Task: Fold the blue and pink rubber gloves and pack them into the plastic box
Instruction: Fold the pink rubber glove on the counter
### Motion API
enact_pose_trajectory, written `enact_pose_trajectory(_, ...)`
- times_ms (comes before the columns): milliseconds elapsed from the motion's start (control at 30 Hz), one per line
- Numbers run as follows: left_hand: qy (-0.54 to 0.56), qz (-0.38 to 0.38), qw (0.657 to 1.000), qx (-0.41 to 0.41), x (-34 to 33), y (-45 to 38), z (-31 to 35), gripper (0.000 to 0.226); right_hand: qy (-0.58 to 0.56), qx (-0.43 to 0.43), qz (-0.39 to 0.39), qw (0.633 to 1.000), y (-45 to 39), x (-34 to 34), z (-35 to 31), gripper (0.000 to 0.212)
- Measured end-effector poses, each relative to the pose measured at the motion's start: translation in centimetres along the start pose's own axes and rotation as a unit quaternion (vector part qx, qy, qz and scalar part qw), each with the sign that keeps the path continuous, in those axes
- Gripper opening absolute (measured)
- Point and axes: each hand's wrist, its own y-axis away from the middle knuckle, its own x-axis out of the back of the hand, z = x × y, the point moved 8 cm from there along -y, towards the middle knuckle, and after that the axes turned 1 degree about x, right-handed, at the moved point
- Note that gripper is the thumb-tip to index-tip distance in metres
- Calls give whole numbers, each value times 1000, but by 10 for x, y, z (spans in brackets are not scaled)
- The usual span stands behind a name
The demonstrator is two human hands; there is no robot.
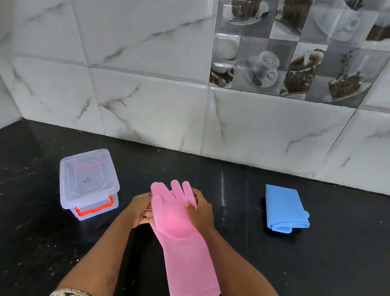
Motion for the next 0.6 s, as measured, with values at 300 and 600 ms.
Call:
enact_pose_trajectory(300,-58,118,991,26,17,-9,-3,45,310,-20,151,938,37,13,13,43)
enact_pose_trajectory(600,-52,129,989,45,12,-7,-9,35,318,-32,146,936,55,16,25,34)
